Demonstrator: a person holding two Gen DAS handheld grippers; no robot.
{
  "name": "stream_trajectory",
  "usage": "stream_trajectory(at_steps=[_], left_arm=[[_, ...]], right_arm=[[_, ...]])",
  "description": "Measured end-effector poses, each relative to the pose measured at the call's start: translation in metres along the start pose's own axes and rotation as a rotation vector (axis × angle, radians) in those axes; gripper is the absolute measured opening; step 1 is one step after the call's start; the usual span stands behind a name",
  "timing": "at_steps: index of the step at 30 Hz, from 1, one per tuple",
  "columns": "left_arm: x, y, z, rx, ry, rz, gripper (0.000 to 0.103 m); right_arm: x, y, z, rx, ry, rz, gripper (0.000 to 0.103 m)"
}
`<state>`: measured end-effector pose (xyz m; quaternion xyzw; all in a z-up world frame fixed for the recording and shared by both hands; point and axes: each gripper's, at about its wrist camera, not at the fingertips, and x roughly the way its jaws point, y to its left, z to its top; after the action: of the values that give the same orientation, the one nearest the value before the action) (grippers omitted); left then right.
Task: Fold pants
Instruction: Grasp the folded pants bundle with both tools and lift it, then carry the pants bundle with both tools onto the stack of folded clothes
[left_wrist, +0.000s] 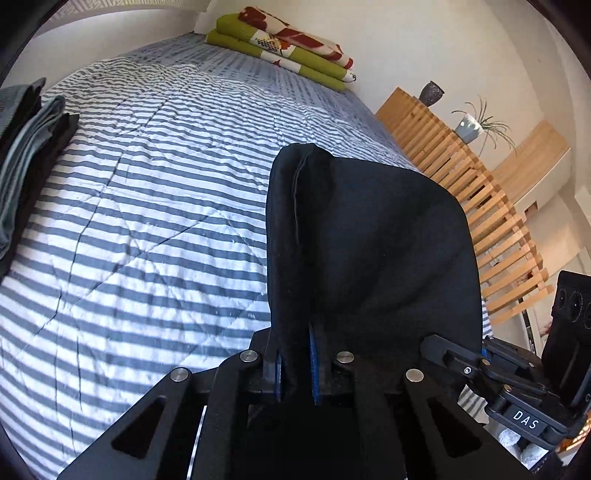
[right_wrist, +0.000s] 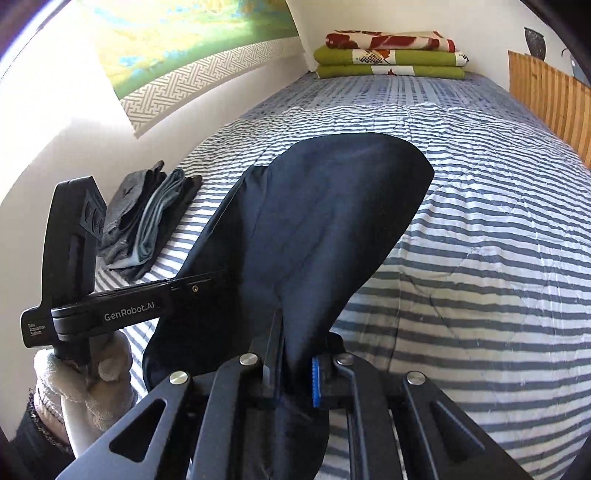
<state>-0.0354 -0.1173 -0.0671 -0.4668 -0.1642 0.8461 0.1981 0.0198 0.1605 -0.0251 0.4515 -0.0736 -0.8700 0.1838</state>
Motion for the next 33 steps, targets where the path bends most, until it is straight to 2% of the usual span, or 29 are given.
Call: stream_trajectory(at_steps=[4,7,10,14,21,26,29,33], left_arm=[[-0.071,0.005,-0.020,-0.023,-0.077,-0.008,0.010],[-0.121,0.015,-0.024,-0.019,-0.149,0.026,0.010],[-0.165,0.033,-0.017,-0.026,-0.215,0.083,0.010],[-0.224,0.076,-0.002,-0.060,-0.274,0.152,0.010],[-0.284,0.158,0.069,-0.096,-0.330,0.305,0.008],[-0.304,0.220,0.119,-0.124,-0.357,0.375,0.008],[-0.304,0.264,0.141,-0.149,-0.344,0.399,0.008],[-0.280,0.329,0.169,-0.191,-0.325,0.411,0.008]], right_arm=[[-0.035,0.032,-0.016,-0.025,-0.027,0.039,0.010],[-0.052,0.066,-0.013,-0.078,-0.048,0.090,0.010],[-0.060,0.102,0.001,-0.125,-0.067,0.149,0.010],[-0.047,0.156,0.030,-0.174,-0.080,0.220,0.010],[0.022,0.246,0.106,-0.180,-0.077,0.330,0.010],[0.083,0.303,0.156,-0.172,-0.080,0.390,0.010],[0.130,0.330,0.181,-0.153,-0.047,0.424,0.010],[0.185,0.359,0.202,-0.163,-0.025,0.419,0.010]])
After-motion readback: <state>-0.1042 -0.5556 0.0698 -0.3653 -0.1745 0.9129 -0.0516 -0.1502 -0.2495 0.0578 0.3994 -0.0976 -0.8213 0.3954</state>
